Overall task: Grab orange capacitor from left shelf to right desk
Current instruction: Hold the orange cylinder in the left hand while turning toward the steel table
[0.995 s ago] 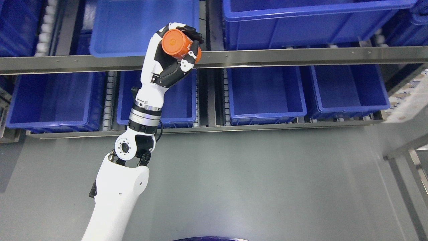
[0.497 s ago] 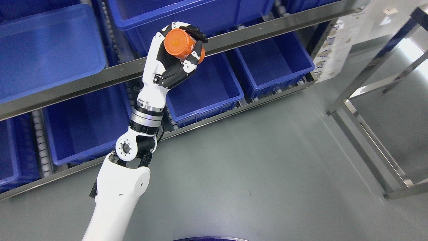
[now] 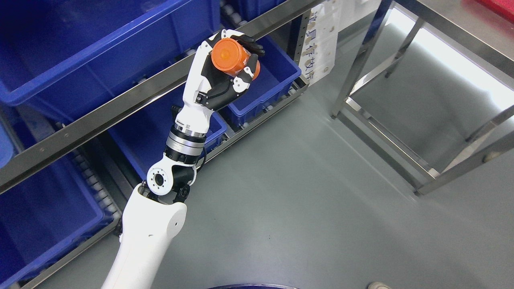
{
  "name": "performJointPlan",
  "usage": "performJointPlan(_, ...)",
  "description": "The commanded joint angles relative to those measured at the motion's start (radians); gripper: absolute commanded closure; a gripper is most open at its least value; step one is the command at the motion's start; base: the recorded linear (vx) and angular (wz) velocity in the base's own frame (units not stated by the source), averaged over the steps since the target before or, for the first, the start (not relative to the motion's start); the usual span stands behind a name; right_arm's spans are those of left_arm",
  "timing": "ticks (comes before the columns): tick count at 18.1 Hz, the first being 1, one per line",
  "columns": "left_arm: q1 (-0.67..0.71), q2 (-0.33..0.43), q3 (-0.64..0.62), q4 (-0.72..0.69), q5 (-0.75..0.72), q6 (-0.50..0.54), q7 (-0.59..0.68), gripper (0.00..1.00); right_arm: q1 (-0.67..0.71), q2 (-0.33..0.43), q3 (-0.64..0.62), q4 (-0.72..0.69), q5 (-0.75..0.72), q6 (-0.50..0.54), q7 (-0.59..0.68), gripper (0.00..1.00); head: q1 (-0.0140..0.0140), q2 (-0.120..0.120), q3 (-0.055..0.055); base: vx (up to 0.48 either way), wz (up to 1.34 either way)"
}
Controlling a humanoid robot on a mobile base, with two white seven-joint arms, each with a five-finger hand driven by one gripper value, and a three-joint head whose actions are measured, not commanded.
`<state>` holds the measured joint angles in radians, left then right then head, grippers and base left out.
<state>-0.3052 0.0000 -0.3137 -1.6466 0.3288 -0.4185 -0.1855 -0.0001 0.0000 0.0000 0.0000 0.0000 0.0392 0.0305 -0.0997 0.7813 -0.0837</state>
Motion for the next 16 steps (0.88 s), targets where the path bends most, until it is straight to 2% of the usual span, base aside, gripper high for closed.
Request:
performJointPlan(1, 0.001, 0.017, -0.053, -0.005, -0.001, 0.021, 0.0, 0.95, 0.034, -0.017, -0.012, -0.023, 0.0, 0.001, 0.0, 0.0, 0.0, 0.0, 0.0, 0.182, -0.5)
performJointPlan(16, 0.0, 0.017, -0.061, -0.005, -0.001, 0.024, -0.006, 0.95, 0.034, -0.017, -0.012, -0.023, 0.0, 0.001, 0.0, 0.0, 0.0, 0.0, 0.0, 0.217, -0.4)
